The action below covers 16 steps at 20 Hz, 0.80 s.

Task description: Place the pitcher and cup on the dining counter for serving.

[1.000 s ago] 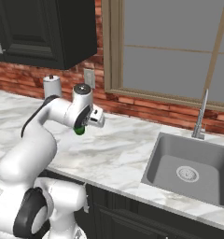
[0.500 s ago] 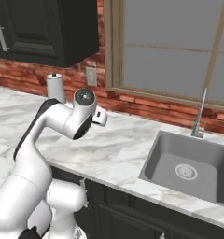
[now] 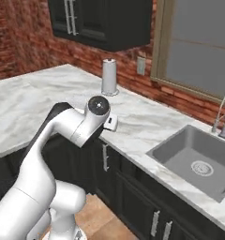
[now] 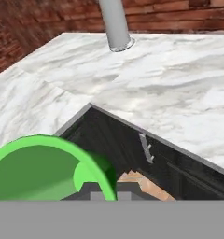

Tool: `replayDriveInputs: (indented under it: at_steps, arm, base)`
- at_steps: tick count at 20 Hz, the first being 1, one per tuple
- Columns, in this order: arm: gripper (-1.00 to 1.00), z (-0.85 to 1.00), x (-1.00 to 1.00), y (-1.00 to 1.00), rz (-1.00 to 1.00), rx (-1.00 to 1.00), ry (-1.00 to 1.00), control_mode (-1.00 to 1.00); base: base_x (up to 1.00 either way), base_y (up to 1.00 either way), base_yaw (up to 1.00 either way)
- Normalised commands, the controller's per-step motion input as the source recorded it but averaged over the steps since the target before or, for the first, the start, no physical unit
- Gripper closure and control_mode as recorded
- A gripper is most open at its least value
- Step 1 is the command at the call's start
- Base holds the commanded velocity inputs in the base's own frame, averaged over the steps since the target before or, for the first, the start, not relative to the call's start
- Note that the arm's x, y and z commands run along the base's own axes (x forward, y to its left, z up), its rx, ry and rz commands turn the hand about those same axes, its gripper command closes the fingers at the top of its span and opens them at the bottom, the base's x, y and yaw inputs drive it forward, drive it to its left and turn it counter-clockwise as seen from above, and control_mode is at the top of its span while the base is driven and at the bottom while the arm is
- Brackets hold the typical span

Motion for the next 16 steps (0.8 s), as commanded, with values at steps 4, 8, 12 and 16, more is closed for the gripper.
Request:
replayDriveInputs:
  at_steps: [4,8,12,16]
  arm:
    - [1.00,0.00,0.00,0.00,0.00,0.00,0.00,1.00]
    - [1.00,0.00,0.00,0.00,0.00,0.00,0.00,1.00]
    - [1.00,0.00,0.00,0.00,0.00,0.00,0.00,1.00]
    - [1.00,0.00,0.00,0.00,0.00,0.00,0.00,1.00]
  base:
    - [-0.62,0.03,0.95]
    - [-0.43,0.42,0.97]
    - [-0.38,0.84,0.90]
    - [-0.32,1.00,0.71]
